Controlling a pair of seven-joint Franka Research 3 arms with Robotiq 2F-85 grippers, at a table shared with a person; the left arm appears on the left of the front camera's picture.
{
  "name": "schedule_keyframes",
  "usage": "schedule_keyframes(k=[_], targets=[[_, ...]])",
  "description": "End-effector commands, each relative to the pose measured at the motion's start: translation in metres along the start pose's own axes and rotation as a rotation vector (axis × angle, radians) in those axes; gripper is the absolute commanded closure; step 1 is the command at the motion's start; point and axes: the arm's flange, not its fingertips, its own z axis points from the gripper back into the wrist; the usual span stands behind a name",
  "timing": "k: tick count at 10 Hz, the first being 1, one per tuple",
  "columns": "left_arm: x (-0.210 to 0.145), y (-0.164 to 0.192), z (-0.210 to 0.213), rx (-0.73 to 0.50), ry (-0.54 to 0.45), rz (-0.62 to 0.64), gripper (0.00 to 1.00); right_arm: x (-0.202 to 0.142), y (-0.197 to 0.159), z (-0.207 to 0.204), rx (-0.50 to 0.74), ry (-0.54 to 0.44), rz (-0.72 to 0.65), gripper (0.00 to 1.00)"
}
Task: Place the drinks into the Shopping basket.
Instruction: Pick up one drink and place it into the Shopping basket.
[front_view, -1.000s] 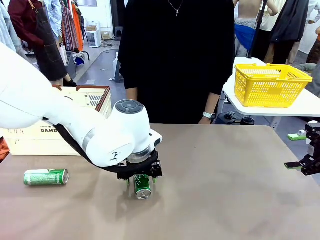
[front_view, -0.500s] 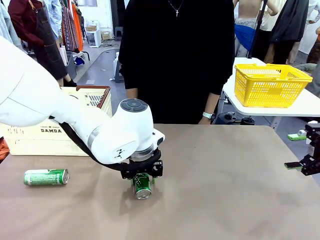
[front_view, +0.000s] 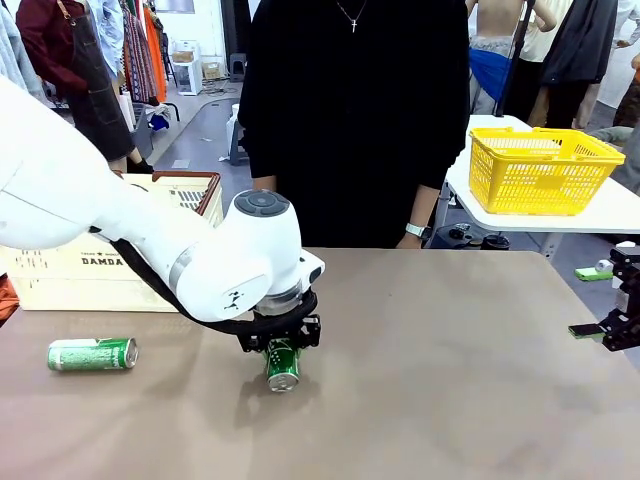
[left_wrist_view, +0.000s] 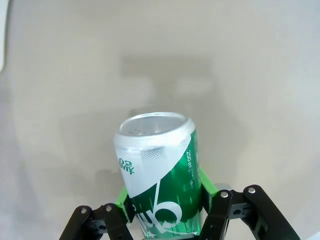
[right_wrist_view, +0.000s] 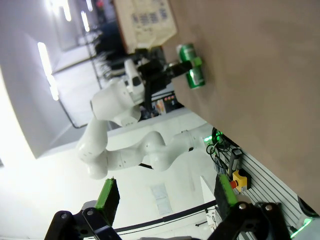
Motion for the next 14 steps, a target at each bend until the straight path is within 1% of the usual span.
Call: schedule_keyframes(k=[1,2,3,4,5,6,7,8,9,12,13,14], targets=[[-0.004,0.024,0.046,-0.031,-0.046,-0.007,1.0,-0.005,0.002,0.0,-0.017,-0.004,-0.021,0.0],[-0.007,0.036,0.081,-0.038,-0.046,-0.053,1.0,-0.005,0.002,0.0,-0.017,-0.004,-0.021,0.0],[-0.014,0.049,0.123,-0.061,0.018,-0.155,1.0,-0.005,0.002,0.0,-0.017,-0.004,-0.021,0.0],[-0.023,0.06,0.156,-0.063,0.062,-0.216,1.0,-0.005,0.002,0.0,-0.017,-0.004,-0.021,0.0],[-0.032,0.07,0.18,-0.06,0.091,-0.212,1.0,-0.005,0.002,0.0,-0.017,-0.004,-0.021,0.0],[-0.044,0.077,0.196,-0.081,0.086,-0.232,1.0,-0.005,0.002,0.0,-0.017,-0.004,-0.021,0.0],[-0.06,0.083,0.203,-0.144,0.065,-0.248,1.0,-0.005,0.002,0.0,-0.017,-0.004,-0.021,0.0],[-0.072,0.086,0.202,-0.213,0.022,-0.189,1.0,-0.005,0.002,0.0,-0.017,-0.004,-0.021,0.0],[-0.053,0.068,0.203,-0.097,0.087,-0.244,1.0,-0.005,0.002,0.0,-0.017,-0.004,-0.021,0.0],[-0.053,0.068,0.203,-0.097,0.087,-0.244,1.0,-0.005,0.002,0.0,-0.017,-0.004,-0.021,0.0],[-0.063,0.072,0.199,-0.103,0.092,-0.227,1.0,-0.005,0.002,0.0,-0.017,-0.004,-0.021,0.0],[-0.029,0.105,0.222,-0.066,-0.077,0.005,1.0,-0.005,0.002,0.0,-0.017,-0.004,-0.021,0.0]])
